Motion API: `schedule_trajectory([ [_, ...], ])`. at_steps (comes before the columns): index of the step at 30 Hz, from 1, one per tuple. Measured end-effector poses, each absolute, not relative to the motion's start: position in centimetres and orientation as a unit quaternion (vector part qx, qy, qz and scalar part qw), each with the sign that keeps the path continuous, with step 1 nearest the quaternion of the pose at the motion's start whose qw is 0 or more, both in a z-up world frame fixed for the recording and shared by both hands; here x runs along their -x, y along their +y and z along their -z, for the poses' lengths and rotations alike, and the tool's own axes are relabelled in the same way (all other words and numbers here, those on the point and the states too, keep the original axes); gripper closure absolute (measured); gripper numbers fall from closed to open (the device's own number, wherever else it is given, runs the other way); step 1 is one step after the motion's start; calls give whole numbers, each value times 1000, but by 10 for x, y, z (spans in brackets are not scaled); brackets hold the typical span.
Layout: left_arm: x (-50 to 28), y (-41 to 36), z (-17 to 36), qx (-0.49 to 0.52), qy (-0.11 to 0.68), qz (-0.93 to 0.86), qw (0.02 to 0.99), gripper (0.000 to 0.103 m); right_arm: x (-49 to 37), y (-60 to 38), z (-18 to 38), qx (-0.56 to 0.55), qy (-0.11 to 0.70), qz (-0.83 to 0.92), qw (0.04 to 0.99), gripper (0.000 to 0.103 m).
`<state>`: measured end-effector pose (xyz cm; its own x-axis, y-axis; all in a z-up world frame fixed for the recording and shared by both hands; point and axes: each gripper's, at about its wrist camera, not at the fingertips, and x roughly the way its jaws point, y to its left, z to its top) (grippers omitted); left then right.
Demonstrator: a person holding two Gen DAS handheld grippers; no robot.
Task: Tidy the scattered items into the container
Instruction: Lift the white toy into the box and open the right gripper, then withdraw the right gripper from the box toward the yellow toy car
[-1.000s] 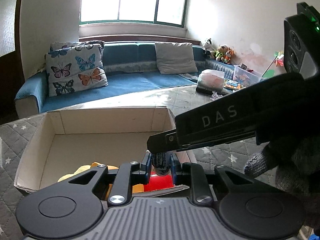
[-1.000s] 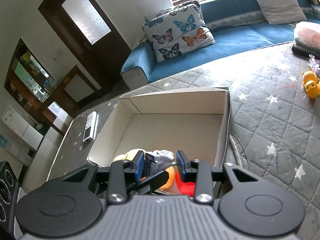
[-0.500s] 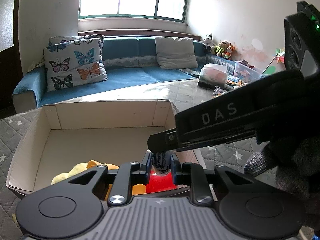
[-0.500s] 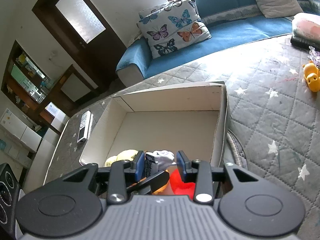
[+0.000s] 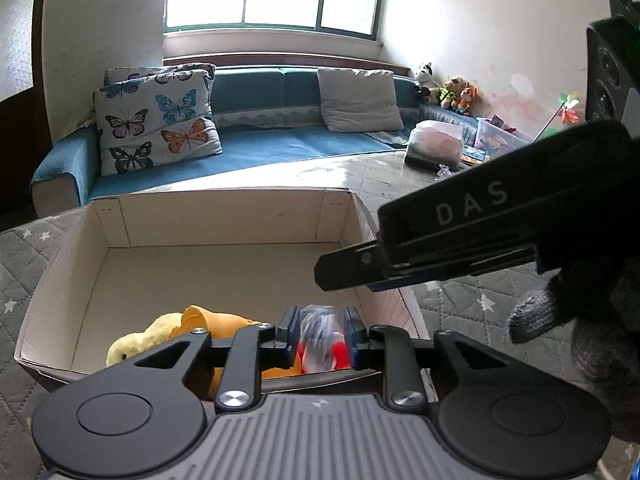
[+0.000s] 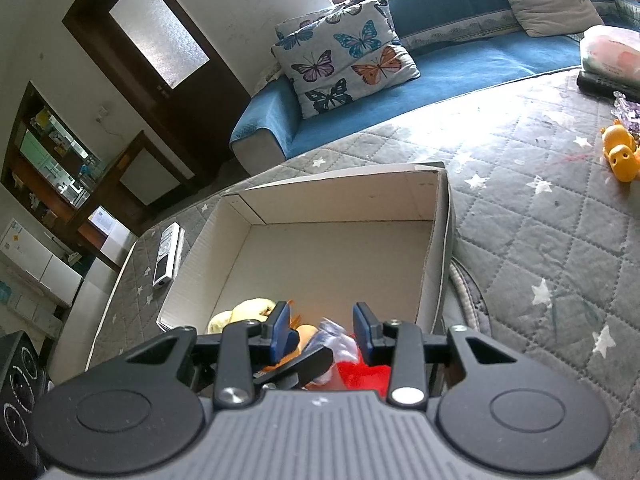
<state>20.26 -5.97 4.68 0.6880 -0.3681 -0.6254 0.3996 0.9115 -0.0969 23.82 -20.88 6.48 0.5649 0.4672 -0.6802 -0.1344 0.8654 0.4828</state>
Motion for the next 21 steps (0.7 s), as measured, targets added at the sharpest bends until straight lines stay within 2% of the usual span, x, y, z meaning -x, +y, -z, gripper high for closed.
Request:
schedule_trajectory([
  [12,-181,-58,-49,-26,334,215,917,68,-224,-212,-69,-182,432,-175,866,68],
  [21,-151,-60,-47,-33,332,219,917,68,-199,-216,-74,-166,424,-178,872,68],
])
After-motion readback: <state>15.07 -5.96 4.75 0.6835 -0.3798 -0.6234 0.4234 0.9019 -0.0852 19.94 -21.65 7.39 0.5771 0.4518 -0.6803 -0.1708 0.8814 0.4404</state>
